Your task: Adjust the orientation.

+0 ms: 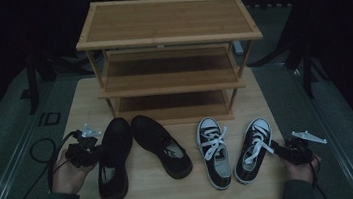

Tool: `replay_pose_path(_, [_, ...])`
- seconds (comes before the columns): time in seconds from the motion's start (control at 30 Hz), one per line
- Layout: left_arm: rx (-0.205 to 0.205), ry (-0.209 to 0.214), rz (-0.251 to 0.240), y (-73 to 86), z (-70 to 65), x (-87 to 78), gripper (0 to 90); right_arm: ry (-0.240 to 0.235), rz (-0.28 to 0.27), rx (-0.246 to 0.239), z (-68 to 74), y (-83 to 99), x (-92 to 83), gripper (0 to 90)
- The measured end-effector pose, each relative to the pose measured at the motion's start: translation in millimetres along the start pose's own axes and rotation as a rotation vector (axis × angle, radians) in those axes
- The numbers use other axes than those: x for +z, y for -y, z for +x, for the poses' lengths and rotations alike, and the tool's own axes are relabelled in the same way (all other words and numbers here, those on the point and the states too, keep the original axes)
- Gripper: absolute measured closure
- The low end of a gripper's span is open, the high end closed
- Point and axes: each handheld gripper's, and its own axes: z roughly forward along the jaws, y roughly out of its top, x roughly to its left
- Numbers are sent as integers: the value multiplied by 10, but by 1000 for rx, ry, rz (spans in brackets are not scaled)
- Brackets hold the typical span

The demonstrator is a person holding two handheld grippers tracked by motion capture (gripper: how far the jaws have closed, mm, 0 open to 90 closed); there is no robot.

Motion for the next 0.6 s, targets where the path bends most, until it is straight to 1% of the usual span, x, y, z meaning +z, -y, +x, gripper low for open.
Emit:
replay_pose_path(0.1, [23,30,13,-37,79,34,828,0,0,0,0,0,0,388])
replay_pose_path(0.17, [28,29,18,-43,92,43,827,0,0,0,0,0,0,388])
replay_pose_path(0.2, [36,25,34,-57,125,67,827,0,0,0,0,0,0,388])
replay_pose_path(0.23, [32,22,39,-60,134,75,826,0,-1,1,0,0,0,388])
replay_pose_path(0.3, [19,37,38,-64,160,82,823,0,0,0,0,0,0,388])
replay_pose_path(0.37, [14,38,38,-64,158,81,806,0,0,0,0,0,0,388])
replay_pose_path(0.4, [-3,45,27,-65,140,62,806,0,0,0,0,0,0,388])
replay_pose_path(0.43, [-16,53,17,-68,142,38,739,0,0,1,0,0,0,388])
replay_pose_path(0.5, [-37,54,-29,-77,143,-36,658,0,0,0,0,0,0,388])
replay_pose_path(0.53, [-54,61,-50,-87,146,-83,635,0,0,0,0,0,0,388])
replay_pose_path(0.6, [-67,65,-91,-119,125,-173,612,0,0,0,1,0,0,388])
